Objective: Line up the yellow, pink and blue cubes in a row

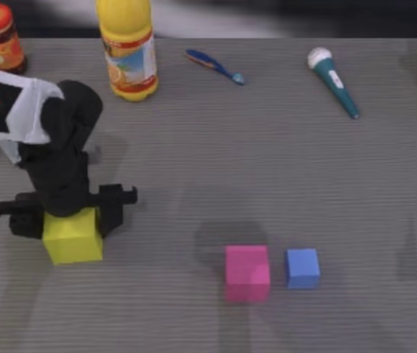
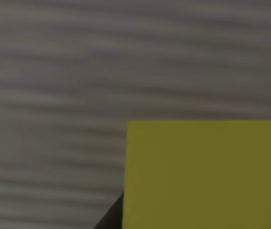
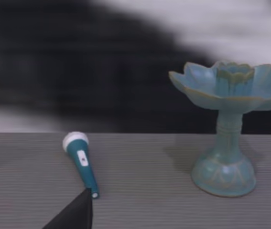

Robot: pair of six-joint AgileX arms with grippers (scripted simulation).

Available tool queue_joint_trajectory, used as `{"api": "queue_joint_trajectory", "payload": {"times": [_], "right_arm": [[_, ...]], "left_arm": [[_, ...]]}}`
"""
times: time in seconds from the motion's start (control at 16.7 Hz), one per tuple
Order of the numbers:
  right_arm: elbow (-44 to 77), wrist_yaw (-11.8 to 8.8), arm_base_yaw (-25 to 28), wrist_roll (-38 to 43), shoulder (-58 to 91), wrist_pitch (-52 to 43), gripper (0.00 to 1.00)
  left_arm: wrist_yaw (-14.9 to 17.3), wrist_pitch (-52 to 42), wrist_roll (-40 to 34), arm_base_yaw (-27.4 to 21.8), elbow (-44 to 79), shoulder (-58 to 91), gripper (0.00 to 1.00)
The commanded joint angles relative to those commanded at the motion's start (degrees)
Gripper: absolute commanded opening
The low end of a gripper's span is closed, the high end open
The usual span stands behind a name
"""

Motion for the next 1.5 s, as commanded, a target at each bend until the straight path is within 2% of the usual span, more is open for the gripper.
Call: {"api": "queue_joint_trajectory", "payload": {"times": [0.18,0.54,0.9,1.08,1.32,1.5], "right_arm": [[0.0,0.0,0.0,0.0,0.0,0.0,1.0],[0.0,0.0,0.0,0.0,0.0,0.0,1.0],[0.0,0.0,0.0,0.0,0.0,0.0,1.0],[0.0,0.0,0.0,0.0,0.0,0.0,1.0],[0.0,0.0,0.0,0.0,0.0,0.0,1.0],[0.0,0.0,0.0,0.0,0.0,0.0,1.0]], "left_arm": [[-0.02,-2.38,-0.12,0.21,1.42,-1.04,0.0],[-0.05,-14.25,-0.2,1.03,7.15,-6.95,0.0],[-0.07,-14.79,-0.86,-0.18,7.47,-7.07,0.0],[-0.09,-16.1,-4.98,-5.61,8.26,-7.27,0.0],[-0.1,-18.14,-12.1,-16.19,9.35,-8.25,0.0],[-0.1,-18.85,-15.25,-20.27,9.69,-9.06,0.0]]}}
